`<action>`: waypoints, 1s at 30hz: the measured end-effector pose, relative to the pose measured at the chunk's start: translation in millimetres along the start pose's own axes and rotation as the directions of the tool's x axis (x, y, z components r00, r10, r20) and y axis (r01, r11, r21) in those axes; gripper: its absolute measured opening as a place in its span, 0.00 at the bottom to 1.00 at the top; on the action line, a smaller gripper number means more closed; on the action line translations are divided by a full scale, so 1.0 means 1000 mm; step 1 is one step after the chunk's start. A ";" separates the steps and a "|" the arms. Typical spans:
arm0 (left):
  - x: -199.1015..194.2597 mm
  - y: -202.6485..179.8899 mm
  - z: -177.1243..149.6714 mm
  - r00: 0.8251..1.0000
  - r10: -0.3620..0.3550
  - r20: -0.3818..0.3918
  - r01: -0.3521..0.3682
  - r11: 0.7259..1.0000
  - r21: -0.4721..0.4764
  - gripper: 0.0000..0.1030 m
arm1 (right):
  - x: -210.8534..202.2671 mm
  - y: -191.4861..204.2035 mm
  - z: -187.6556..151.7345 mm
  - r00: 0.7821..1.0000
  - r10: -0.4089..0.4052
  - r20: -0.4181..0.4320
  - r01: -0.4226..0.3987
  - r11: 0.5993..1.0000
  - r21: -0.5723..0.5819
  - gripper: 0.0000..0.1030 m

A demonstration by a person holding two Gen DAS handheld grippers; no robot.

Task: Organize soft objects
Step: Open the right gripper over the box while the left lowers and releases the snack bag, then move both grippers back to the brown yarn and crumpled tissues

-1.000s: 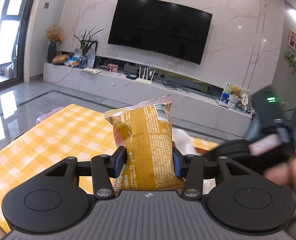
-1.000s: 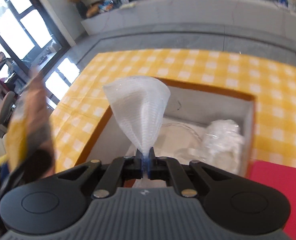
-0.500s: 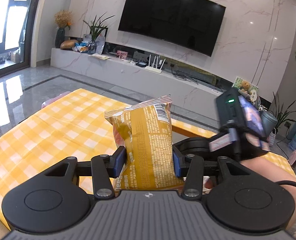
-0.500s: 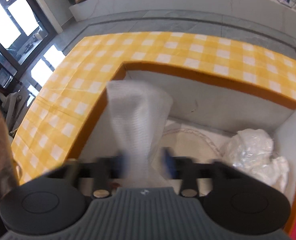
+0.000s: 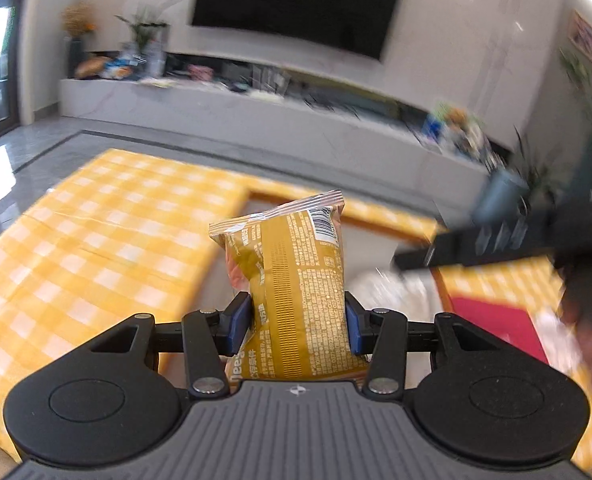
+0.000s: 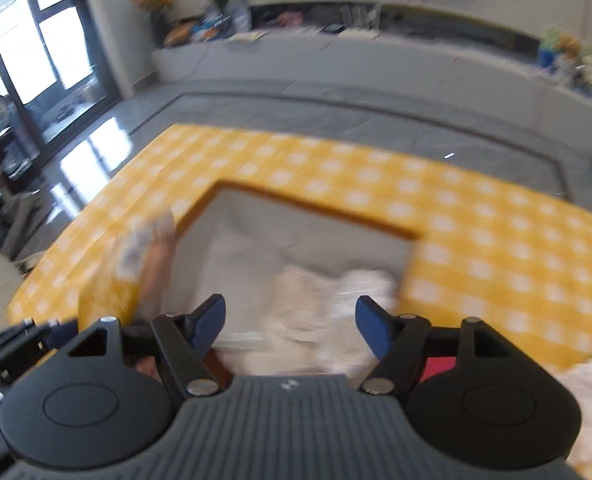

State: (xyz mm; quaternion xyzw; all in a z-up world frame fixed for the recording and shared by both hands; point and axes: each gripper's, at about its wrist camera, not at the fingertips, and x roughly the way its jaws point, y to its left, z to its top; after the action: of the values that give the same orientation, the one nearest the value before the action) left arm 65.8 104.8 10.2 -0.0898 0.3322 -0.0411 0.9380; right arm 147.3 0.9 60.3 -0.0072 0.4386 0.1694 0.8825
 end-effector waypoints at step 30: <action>0.012 -0.023 -0.010 0.991 0.113 -0.072 -0.103 0.987 0.125 0.92 | -0.034 -0.034 -0.031 1.000 0.009 0.007 -0.010 0.998 0.059 0.67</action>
State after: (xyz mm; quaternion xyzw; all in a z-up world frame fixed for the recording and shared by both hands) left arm 68.5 79.1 -0.7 -0.0130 0.3704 -0.0139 0.9287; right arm 114.8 -46.2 63.2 0.0213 0.4407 0.1607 0.8829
